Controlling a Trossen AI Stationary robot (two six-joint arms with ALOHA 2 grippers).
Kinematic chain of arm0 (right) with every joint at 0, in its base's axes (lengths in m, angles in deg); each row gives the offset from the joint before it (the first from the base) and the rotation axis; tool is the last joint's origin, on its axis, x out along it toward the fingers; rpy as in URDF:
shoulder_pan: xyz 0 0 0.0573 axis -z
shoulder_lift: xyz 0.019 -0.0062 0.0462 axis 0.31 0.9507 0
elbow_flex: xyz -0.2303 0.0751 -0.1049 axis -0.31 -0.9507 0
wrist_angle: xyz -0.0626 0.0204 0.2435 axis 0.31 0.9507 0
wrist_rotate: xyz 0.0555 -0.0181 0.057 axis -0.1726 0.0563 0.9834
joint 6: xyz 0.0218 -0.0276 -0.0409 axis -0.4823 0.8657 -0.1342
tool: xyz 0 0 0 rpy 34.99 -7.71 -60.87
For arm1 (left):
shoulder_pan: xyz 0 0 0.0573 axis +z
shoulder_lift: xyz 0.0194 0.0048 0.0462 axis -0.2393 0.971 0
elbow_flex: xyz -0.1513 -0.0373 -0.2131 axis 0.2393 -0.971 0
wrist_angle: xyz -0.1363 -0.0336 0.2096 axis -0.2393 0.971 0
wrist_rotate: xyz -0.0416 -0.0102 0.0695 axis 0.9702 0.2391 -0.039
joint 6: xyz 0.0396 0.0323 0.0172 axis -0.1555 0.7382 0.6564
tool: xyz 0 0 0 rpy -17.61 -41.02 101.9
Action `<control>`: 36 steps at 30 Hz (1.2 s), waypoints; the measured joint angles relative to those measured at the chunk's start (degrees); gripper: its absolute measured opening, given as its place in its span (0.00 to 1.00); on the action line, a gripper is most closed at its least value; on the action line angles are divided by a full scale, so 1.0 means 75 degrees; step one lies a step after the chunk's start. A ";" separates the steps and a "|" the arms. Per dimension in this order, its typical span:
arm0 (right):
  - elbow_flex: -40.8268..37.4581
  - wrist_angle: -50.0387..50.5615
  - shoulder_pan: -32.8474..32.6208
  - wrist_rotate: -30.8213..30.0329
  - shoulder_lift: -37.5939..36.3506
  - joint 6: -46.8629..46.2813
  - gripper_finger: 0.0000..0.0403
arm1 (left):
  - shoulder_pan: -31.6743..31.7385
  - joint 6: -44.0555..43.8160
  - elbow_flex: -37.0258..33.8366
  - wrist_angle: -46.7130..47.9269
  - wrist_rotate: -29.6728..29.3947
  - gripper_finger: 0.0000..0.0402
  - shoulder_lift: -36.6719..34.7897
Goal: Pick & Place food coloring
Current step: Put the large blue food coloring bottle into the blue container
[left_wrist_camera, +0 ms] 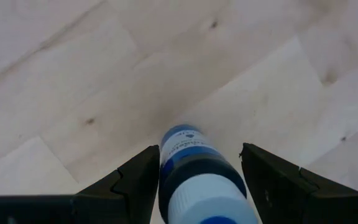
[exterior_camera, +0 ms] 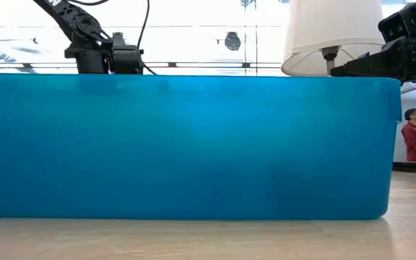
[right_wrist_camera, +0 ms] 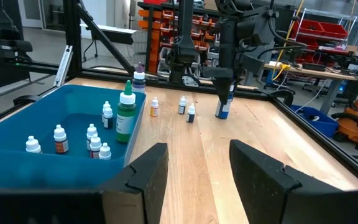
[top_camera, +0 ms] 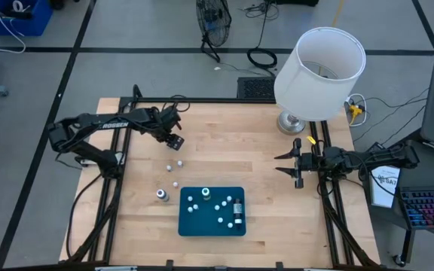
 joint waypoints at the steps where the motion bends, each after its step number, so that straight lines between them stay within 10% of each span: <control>1: 0.0000 0.0000 -0.0001 -0.0001 0.0000 0.0000 0.40 | 0.0000 -0.0001 0.0000 0.0003 -0.0001 0.57 -0.0002; 20: 0.0000 0.0000 -0.0001 0.0000 0.0000 0.0001 0.40 | -0.0292 0.0573 0.0255 0.0313 -0.0168 0.34 0.0000; 36: 0.0000 0.0000 -0.0001 -0.0001 0.0000 0.0001 0.40 | -0.4038 -0.0079 0.3756 0.1937 -0.0588 0.34 0.0020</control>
